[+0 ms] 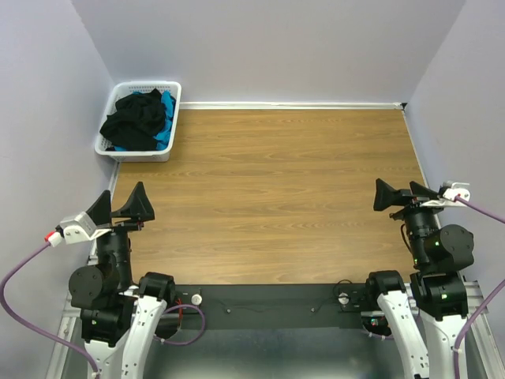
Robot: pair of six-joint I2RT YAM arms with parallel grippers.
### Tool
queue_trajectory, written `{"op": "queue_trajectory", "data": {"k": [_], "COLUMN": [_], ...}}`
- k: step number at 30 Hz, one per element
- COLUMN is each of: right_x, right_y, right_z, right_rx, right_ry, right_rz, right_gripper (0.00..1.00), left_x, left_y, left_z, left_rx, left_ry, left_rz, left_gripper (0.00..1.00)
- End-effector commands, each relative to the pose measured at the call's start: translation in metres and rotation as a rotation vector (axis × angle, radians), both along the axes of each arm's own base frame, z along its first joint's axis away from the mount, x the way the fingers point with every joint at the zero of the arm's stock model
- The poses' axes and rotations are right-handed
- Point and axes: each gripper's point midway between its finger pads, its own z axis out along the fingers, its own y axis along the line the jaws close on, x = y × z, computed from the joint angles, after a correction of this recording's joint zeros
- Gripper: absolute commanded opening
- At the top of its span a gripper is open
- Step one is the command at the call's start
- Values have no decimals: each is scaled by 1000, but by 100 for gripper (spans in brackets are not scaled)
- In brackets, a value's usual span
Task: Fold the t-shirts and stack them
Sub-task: Grab the tshirt from the pile
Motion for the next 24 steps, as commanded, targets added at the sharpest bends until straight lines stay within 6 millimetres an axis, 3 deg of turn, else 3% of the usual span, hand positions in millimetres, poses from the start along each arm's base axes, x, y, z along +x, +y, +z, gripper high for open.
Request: {"op": "queue_trajectory", "data": {"k": [1, 7, 10, 11, 18, 19, 20, 21, 22, 23, 24], "right_x": [1, 3, 6, 6, 5, 5, 5, 5, 5, 5, 6], "right_y": [7, 22, 26, 28, 46, 48, 48, 48, 47, 47, 45], "right_z": [0, -12, -25, -26, -54, -54, -55, -55, -55, -55, -56], "right_rx": [-13, 22, 62, 87, 176, 182, 185, 183, 183, 185, 193], "right_ry": [11, 43, 72, 76, 139, 137, 139, 136, 136, 136, 136], "right_rz": [39, 118, 131, 138, 222, 229, 227, 227, 223, 221, 206], "right_gripper": [100, 100, 100, 100, 100, 100, 100, 100, 100, 100, 100], "left_x": [13, 38, 62, 77, 142, 150, 169, 178, 188, 206, 217], "left_y": [2, -5, -12, -17, -22, -22, -21, -17, -14, -13, -8], "left_z": [-12, -25, -34, -44, -53, -54, -70, -62, -66, -86, -78], "left_rx": [-19, -78, -108, -103, -106, -103, -84, -83, -82, -75, -95], "left_ry": [50, 113, 177, 229, 362, 375, 441, 443, 469, 540, 534], "left_rz": [20, -2, -14, -22, 20, 33, 59, 86, 103, 122, 140], "left_gripper": [99, 99, 99, 99, 99, 99, 99, 99, 99, 99, 99]}}
